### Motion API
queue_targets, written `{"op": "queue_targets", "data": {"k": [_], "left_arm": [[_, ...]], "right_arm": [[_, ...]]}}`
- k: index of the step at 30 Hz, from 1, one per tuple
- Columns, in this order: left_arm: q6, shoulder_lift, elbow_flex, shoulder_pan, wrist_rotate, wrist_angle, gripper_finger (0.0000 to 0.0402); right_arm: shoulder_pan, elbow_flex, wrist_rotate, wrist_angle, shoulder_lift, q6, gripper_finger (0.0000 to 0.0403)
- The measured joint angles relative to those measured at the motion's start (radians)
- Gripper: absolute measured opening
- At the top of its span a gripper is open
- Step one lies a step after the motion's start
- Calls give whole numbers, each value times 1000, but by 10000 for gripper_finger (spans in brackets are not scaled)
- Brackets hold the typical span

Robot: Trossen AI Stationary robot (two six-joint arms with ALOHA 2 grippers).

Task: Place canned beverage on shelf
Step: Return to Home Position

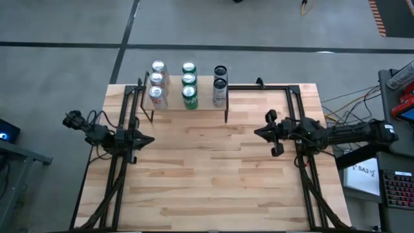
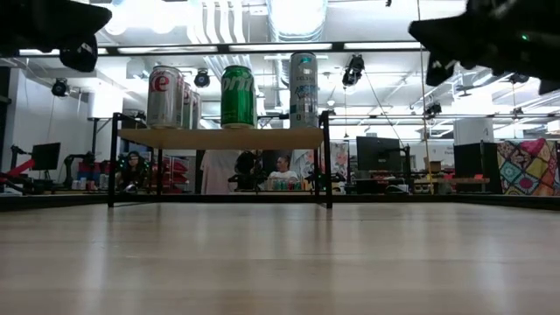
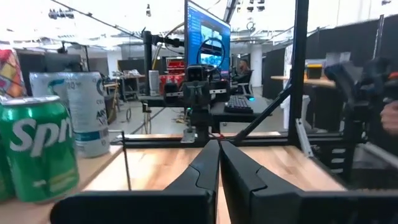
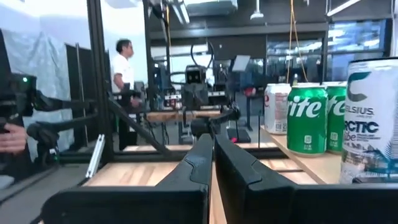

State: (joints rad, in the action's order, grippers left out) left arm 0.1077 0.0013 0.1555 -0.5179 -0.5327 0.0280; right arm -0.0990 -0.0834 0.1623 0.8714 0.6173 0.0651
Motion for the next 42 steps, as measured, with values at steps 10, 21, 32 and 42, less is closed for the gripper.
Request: {"op": "queue_targets", "data": {"k": [10,21,32,42], "left_arm": [[-120,-2,-92,1,106,14,0],[-72,30,-145,3,115,46,0],[-69,28,-145,3,15,50,0],[44,32,-144,3,-53,48,0]], "right_arm": [[0,70,165,78,-72,8,9],[0,70,102,19,-74,-36,9],[0,71,-33,-144,-73,-133,9],[0,71,-34,-249,-73,-229,9]]}}
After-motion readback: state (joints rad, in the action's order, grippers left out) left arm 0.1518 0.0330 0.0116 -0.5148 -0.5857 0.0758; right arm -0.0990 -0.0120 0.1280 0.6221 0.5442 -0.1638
